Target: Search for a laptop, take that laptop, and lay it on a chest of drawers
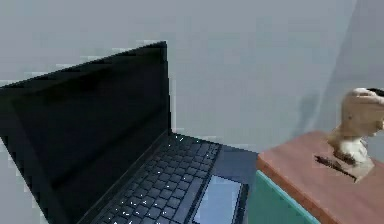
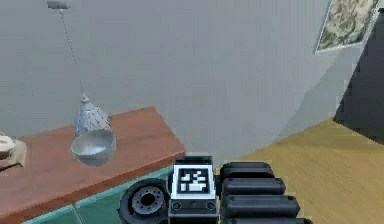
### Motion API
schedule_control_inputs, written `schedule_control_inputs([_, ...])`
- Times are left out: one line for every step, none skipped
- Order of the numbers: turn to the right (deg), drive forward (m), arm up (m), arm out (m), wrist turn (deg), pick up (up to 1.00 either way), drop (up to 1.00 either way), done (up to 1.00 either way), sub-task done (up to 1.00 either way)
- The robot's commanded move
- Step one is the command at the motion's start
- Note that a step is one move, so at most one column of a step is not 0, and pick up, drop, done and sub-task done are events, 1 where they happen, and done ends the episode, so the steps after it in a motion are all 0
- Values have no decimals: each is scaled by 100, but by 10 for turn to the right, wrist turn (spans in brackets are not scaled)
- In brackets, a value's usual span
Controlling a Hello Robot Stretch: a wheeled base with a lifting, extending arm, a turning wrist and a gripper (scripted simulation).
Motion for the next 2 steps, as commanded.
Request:
schedule_control_inputs([-90,0,0,0,0,0,0,0,0])
schedule_control_inputs([0,0,0,48,0,0,0,0,0])
